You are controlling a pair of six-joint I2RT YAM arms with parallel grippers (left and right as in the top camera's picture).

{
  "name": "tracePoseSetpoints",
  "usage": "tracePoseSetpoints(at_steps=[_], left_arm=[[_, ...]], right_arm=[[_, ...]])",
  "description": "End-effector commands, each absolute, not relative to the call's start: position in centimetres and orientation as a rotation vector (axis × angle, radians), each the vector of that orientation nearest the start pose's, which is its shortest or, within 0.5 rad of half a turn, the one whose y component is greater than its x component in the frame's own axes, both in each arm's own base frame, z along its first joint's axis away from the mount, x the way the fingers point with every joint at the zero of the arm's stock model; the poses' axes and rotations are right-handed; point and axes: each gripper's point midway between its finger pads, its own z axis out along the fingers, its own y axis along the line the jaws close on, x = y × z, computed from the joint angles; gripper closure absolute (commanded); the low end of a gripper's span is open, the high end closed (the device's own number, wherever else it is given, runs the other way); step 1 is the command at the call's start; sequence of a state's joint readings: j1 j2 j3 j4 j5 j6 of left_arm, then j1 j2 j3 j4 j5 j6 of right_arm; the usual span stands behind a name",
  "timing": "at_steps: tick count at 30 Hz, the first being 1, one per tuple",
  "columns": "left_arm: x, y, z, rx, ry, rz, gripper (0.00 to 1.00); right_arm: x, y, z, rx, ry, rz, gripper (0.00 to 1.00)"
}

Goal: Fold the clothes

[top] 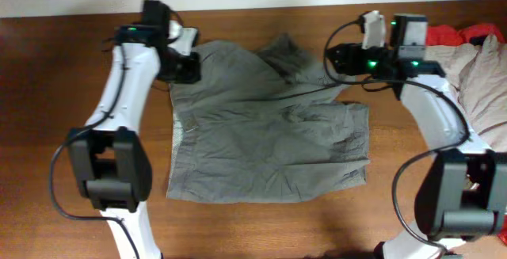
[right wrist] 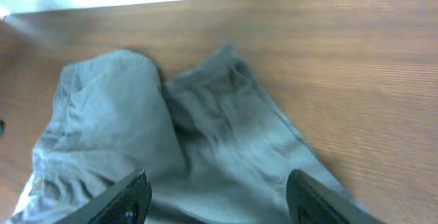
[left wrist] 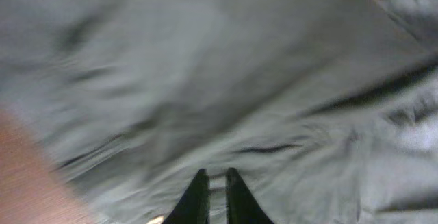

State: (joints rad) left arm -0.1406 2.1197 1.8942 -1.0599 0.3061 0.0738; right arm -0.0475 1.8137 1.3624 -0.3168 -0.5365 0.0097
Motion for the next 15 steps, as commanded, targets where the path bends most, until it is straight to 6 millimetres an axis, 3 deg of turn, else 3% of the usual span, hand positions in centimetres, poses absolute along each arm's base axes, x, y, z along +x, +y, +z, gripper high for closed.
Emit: tracePoseSetpoints(at_steps=[1,5,8,15], left_arm=[[44.8,-16.3,8.9,0.640,2.835,-0.405,0.95],[42.9,-18.1,5.8,0.749,2.919,-0.314,0.98],[41.4,-19.2,3.3,0.806,2.989,-0.295,0.99],[37.4,-19.9,0.5,0.814,3.183,-0.334,0.99]], right_arm=[[50.4,8.1,13.9,-0.262,2.288,0.567,0.32],[51.3,9.1,11.9,-0.283,2.287,0.576,0.32],[51.5,9.0,10.1,-0.262,2.318,0.589,0.24],[51.8,8.5,10.0,-0.199,2.328,0.568,0.21]])
